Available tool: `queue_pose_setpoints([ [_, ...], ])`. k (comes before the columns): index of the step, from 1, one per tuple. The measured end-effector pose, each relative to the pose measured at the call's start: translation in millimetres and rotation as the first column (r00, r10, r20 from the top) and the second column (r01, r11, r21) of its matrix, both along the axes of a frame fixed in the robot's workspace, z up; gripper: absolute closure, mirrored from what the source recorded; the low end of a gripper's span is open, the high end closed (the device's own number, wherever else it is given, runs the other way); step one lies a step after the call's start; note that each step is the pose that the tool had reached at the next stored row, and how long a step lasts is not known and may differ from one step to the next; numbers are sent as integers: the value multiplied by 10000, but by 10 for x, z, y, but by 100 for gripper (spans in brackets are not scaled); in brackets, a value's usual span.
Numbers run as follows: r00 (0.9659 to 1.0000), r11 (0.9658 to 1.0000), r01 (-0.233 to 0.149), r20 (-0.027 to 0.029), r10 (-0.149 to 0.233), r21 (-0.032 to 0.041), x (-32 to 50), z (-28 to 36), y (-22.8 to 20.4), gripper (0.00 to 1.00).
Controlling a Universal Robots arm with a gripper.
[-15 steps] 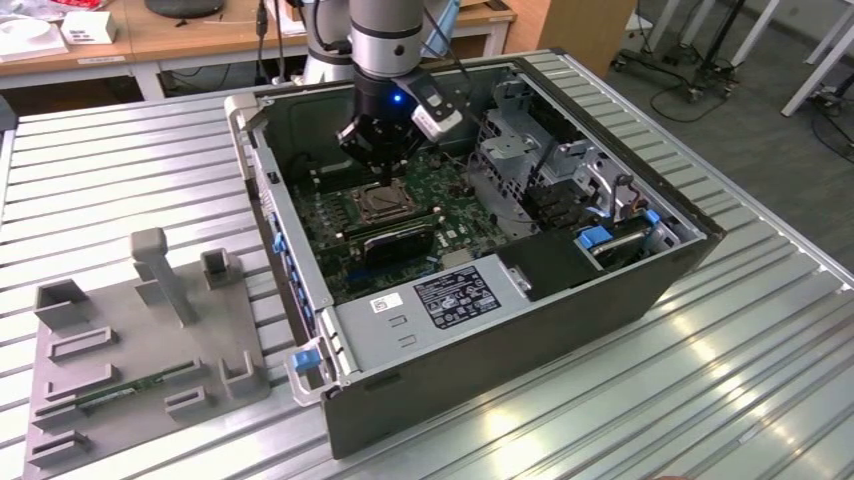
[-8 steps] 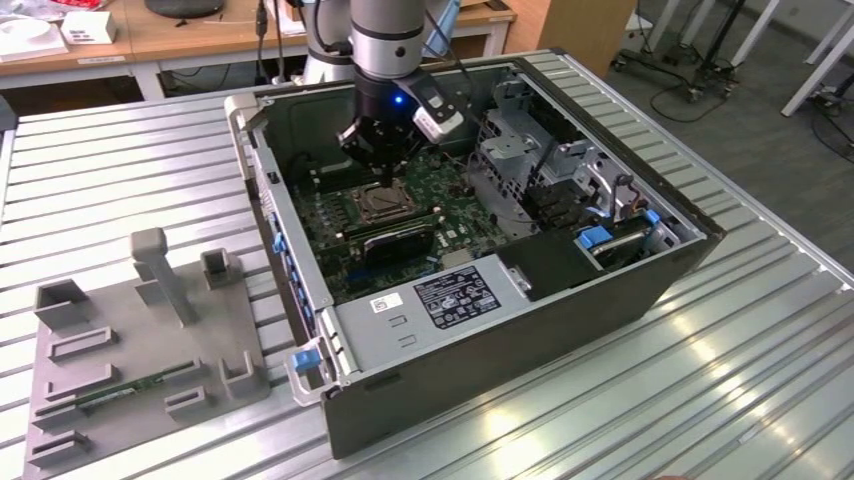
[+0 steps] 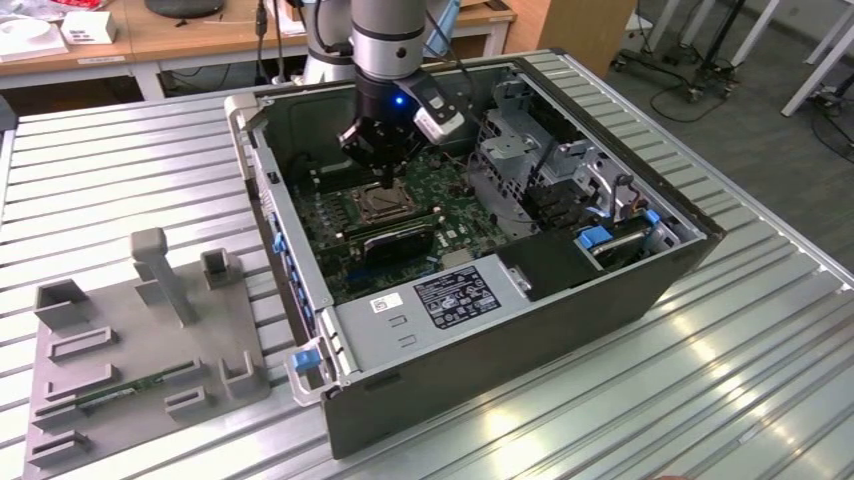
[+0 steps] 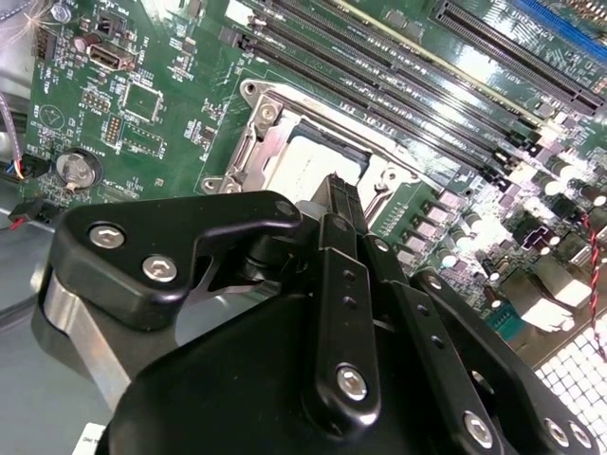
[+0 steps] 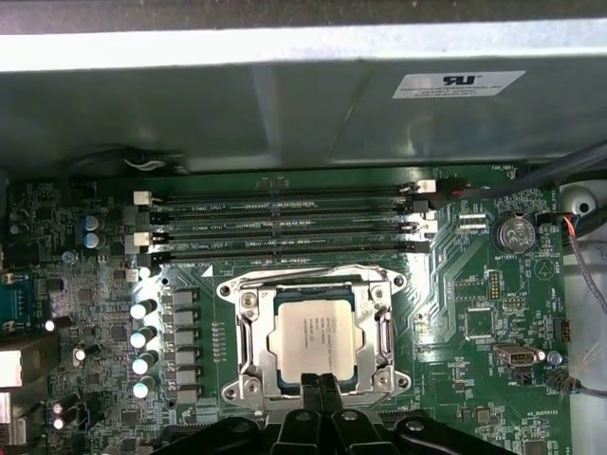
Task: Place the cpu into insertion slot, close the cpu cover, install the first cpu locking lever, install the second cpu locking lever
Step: 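Install the second cpu locking lever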
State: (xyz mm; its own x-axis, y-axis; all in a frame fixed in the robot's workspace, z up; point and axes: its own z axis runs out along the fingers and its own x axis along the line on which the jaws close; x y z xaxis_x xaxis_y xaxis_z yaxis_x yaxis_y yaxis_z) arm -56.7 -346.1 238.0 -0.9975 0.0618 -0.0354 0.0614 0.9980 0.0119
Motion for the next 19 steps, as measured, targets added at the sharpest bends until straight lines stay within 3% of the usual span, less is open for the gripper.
queue_pose_setpoints([
  [8, 10000, 10000, 1, 0, -1, -1, -1, 4, -11, 89],
  [19, 10000, 10000, 0, 2, 0, 2, 0, 65, -11, 89],
])
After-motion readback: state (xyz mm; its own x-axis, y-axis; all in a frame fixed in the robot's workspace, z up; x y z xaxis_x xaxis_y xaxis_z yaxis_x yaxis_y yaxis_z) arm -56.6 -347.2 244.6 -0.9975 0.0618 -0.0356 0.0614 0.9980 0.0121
